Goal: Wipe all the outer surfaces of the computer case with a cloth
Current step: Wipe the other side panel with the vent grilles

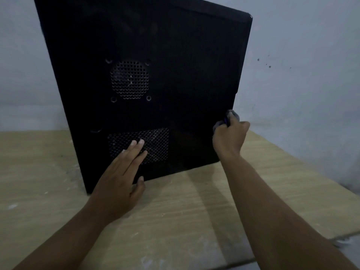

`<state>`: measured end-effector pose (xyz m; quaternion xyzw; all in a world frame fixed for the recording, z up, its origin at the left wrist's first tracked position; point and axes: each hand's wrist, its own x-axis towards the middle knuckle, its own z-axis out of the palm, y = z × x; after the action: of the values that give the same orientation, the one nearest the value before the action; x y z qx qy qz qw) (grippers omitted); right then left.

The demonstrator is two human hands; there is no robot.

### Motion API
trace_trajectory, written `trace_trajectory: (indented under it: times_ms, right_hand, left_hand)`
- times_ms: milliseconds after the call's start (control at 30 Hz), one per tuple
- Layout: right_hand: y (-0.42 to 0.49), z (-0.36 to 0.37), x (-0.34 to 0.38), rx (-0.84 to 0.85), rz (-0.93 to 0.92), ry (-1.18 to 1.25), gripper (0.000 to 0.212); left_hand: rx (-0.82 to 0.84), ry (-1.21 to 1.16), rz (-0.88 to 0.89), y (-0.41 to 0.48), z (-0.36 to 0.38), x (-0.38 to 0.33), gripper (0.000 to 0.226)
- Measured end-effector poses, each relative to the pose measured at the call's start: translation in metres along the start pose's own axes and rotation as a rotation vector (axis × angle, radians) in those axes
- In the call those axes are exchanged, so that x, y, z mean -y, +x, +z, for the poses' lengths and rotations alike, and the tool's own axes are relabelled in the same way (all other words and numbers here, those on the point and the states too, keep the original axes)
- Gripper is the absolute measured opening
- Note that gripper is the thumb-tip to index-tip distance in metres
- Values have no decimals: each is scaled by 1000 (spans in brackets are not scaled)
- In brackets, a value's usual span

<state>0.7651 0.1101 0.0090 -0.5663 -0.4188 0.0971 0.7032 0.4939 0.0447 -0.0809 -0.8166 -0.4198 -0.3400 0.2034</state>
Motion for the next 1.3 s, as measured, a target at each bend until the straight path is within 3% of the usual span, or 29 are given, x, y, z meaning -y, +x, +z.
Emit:
trace_trajectory:
  times_ms: [233,333,533,667,900,1100,1233,1300]
  right_hand:
    - [-21,-8,-40,130,94,-279,24]
    - [-12,-9,-17,134,94,-275,28]
    - [15,-6,32,111,-86,-149,34]
    - [-6,-6,-1,104,60,-47,24]
    - [-34,-9,-44,228,408,-179,15]
    - [-26,-8,-30,200,396,-86,21]
    - [-39,-12,-31,262,552,-135,12]
    - [-40,-14,-27,296,551,-160,22]
  left_hand:
    - [-1,-3,-1,0,0,0,58]
    - [-3,-5,-2,0,1,1,58]
    - [1,7,4,0,1,1,58]
    - [-2,1,2,0,0,0,58]
    - [-2,9,5,0,0,0,58]
    - [0,4,-4,0,1,1,58]
    - [-4,10,-1,1,1,0,58]
    - [-2,11,-2,1,1,0,58]
